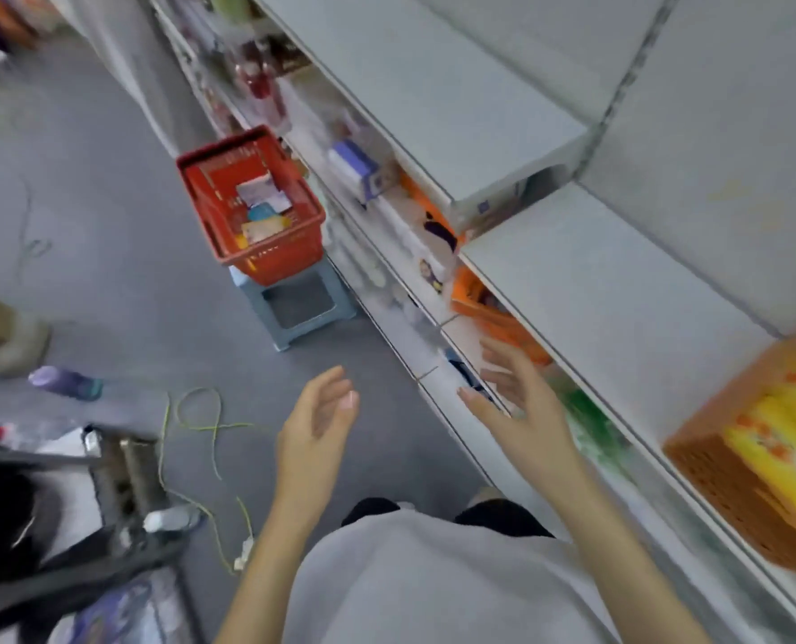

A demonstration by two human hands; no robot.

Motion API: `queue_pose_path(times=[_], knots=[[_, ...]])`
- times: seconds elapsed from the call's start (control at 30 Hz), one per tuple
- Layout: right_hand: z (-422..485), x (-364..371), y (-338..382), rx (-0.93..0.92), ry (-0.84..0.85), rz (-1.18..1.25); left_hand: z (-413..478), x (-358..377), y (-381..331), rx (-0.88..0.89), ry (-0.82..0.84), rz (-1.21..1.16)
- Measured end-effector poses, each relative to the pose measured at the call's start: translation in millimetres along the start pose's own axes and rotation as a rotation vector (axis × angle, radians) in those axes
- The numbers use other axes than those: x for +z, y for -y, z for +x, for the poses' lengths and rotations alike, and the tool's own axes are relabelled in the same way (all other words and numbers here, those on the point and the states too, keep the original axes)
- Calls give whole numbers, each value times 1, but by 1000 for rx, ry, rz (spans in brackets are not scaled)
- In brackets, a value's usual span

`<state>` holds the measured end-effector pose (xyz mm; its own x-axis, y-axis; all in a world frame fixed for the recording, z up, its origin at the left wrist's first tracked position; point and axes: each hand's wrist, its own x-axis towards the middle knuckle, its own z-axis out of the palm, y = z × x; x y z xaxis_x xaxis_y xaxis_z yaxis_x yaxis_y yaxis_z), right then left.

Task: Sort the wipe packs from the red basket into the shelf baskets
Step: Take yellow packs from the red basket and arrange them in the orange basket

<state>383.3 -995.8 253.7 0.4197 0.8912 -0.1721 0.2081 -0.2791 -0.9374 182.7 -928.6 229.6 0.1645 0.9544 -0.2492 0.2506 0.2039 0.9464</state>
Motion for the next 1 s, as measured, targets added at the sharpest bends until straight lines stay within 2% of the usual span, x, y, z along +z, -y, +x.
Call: queue_pose_path(times=[0.13, 0.3, 0.47, 0.8, 0.9, 1.0], knots=[[44, 46, 12, -45, 186, -55, 10, -39, 19, -86, -191, -69], [108, 98, 22, -27, 355, -47, 45, -50, 31, -177, -320, -118], [205, 144, 36, -12, 455, -35, 122, -55, 29, -242, -414, -143], [427, 215, 117, -35, 509, -55, 323, -107, -34, -215, -585, -123], [473, 245, 120, 2, 489, -63, 367, -123, -31, -249, -630, -149], [510, 284, 96, 92, 487, -97, 415, -136, -5, -341, -595, -160]])
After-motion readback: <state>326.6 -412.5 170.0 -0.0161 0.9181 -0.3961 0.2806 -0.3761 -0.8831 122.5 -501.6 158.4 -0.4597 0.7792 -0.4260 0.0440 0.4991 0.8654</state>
